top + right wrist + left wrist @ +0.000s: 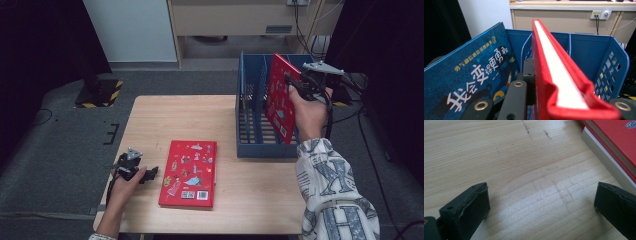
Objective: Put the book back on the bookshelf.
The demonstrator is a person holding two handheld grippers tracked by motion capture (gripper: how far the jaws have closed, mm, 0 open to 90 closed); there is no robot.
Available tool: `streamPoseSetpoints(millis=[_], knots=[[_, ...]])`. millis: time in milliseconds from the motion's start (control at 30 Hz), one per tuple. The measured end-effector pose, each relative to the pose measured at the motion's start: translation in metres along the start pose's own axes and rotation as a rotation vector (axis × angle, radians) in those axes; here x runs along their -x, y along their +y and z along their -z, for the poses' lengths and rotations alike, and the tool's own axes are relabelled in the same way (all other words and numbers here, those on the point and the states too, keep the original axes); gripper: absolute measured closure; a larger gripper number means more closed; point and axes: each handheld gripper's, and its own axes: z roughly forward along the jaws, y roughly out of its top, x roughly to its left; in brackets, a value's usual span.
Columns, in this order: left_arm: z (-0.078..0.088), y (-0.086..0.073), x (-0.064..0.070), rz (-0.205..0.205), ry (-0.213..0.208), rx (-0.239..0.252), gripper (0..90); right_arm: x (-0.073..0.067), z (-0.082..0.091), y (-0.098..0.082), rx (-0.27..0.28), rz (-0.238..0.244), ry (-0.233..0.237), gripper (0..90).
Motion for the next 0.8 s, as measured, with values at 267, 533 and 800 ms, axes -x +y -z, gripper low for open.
streamPoseSetpoints(millis=[267, 533, 800], knots=[[0.000, 0.000, 0.000, -0.001, 0.000, 0.000, 0.0, 0.000, -0.010, 0.001, -0.001, 0.004, -0.016, 79.3], [0.000, 0.000, 0.000, -0.004, -0.001, 0.001, 0.0, -0.003, -0.018, 0.000, 0.003, 0.007, -0.030, 79.3], [-0.001, 0.001, 0.001, -0.001, -0.002, 0.001, 0.0, -0.004, -0.024, -0.001, 0.008, 0.008, -0.033, 79.3]])
